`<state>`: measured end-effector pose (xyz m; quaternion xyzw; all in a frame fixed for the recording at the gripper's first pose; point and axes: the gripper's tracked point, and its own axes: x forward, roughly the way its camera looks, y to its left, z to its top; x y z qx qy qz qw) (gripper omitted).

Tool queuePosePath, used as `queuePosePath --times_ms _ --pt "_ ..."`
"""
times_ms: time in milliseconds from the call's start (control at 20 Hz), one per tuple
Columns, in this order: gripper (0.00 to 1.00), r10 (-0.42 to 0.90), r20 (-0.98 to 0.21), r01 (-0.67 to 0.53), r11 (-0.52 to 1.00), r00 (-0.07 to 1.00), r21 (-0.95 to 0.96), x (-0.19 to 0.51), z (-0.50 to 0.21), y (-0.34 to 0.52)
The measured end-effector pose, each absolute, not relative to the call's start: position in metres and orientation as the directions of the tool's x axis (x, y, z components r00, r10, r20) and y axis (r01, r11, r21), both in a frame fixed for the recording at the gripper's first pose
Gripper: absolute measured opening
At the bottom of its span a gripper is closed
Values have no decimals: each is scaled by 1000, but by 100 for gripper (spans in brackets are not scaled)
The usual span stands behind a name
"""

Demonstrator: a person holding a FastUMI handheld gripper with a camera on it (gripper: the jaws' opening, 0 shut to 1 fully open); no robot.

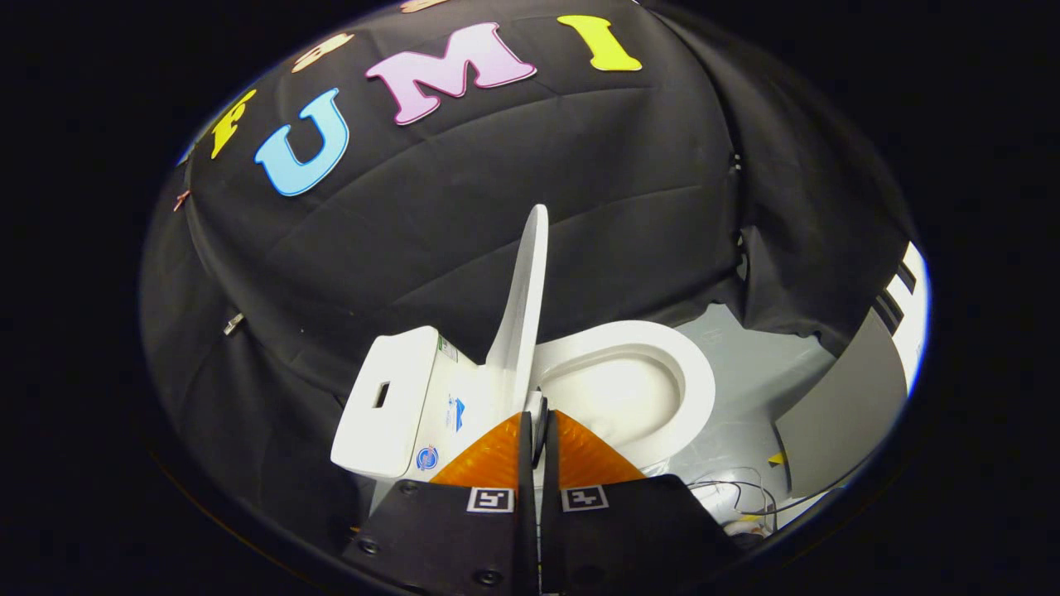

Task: Open the toilet lid.

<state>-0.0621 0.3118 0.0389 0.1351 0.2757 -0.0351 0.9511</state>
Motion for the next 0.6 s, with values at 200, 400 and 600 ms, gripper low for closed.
queuePosePath --times_ms 200,400,600 --pt "7 -46 -538 140 981 841 135 -62 46 327" --pt "8 -47 -534 116 989 844 96 -60 56 361" --pt "8 -38 -519 97 992 854 86 -58 64 396"
